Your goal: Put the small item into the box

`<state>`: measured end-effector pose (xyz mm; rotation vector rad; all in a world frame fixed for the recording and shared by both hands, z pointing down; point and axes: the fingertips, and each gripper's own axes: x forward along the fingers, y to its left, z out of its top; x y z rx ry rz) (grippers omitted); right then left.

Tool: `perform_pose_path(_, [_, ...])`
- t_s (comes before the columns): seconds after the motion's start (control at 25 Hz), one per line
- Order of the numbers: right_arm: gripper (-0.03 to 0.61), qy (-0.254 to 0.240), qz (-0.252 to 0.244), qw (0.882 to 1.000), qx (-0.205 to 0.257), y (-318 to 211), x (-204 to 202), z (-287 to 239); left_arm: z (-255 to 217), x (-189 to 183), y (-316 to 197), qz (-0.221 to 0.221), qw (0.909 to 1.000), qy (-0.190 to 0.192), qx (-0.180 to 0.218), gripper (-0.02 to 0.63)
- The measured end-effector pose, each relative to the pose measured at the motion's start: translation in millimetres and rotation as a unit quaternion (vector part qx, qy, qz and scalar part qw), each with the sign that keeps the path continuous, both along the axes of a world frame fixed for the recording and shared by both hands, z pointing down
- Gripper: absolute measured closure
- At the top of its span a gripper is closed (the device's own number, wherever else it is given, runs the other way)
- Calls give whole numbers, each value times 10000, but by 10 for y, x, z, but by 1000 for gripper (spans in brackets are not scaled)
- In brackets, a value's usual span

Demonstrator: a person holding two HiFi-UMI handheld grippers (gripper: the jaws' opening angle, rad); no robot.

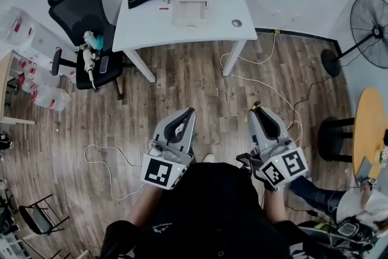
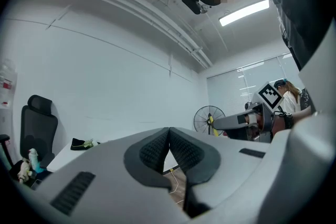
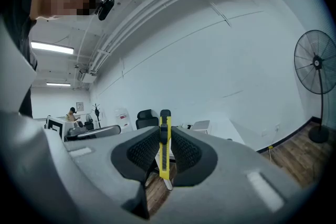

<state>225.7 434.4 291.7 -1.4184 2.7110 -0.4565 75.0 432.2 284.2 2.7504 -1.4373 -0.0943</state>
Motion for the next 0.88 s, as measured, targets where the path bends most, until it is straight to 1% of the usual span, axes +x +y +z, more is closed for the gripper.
perform_pose_path(0.16, [509, -22, 165, 9998, -77, -403, -147, -20, -29, -207, -462, 61, 10000, 9, -17, 609])
perform_pose_path(0.28, [509, 6, 193, 9998, -52, -676, -310, -76, -82, -347, -785, 150, 9999, 53, 27, 609])
perform_pose_path(0.36, [509, 48, 233, 9997, -48, -873, -432, -87, -141, -432, -998, 235, 9995, 176, 86, 609])
perform_pose_path(0.44, [509, 74, 301, 9995, -63, -1072, -563, -94, -193, -531, -1207, 298, 9987, 400, 65, 609])
perform_pose_path(0.52, [509, 80, 361, 9993, -55, -1237, -714, -129, -217, -665, -1391, 342, 9981, 503, 40, 609])
perform_pose_path(0.72, [509, 118, 514, 9986, -3, -1597, -1042, -175, -219, -977, -1793, 510, 9974, 506, 101, 609])
perform_pose_path(0.88, [509, 92, 620, 9980, 25, -1811, -1238, -149, -202, -1188, -1996, 604, 9967, 522, 148, 609])
